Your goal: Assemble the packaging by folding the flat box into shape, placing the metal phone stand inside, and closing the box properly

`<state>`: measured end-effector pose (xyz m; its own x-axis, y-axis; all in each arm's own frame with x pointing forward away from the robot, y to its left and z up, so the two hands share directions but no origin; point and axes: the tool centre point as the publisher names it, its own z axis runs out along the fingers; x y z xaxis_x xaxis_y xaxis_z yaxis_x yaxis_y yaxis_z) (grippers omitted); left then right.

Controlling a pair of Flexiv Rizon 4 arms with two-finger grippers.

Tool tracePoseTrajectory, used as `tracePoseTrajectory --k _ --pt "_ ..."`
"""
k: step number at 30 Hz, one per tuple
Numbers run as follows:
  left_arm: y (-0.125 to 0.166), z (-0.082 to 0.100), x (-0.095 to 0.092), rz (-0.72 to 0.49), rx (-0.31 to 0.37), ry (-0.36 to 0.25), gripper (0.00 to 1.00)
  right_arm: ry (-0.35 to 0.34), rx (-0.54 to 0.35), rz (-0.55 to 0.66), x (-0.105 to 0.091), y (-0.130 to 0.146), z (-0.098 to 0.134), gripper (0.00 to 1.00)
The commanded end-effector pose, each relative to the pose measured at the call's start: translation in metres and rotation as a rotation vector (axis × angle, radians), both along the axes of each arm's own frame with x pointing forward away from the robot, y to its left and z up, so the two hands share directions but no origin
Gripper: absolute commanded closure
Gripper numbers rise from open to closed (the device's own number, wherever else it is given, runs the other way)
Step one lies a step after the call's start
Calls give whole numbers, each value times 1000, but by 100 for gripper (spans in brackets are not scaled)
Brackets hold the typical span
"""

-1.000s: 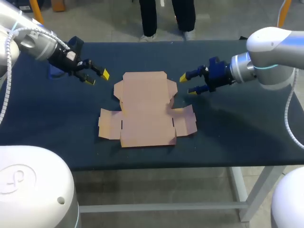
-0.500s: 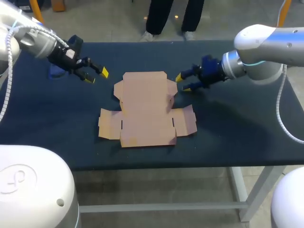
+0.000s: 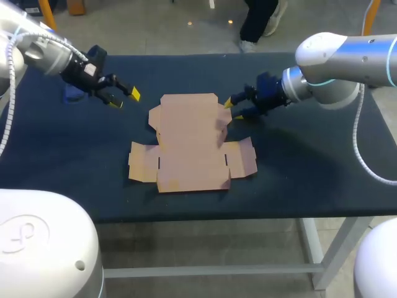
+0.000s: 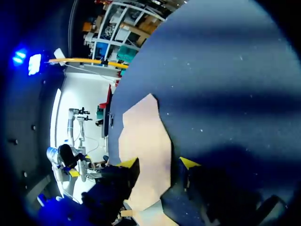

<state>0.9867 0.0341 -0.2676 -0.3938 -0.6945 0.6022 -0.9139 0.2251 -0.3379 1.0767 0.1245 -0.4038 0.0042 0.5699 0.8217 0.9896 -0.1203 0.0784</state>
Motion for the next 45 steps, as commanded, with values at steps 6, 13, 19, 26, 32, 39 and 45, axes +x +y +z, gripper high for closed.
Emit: tracePoseTrajectory --k 6,13,19,26,32,39,45 --pt "5 0 0 4 -2 5 0 0 30 21 7 13 -9 50" --pt "7 0 -2 10 -2 7 0 -6 49 23 8 20 -15 49" --pt "9 -1 -3 13 -1 10 0 -27 78 16 8 25 -19 50" --pt "10 -3 -4 6 -4 16 0 -97 111 10 6 29 -15 57" --pt "10 -7 -2 -36 -34 43 0 -213 143 -7 1 29 -3 84" --pt "8 -10 -1 -61 -47 65 0 -290 163 -14 -5 27 12 100" --pt "6 -11 -1 -79 -55 73 0 -316 184 -14 -7 24 18 100"
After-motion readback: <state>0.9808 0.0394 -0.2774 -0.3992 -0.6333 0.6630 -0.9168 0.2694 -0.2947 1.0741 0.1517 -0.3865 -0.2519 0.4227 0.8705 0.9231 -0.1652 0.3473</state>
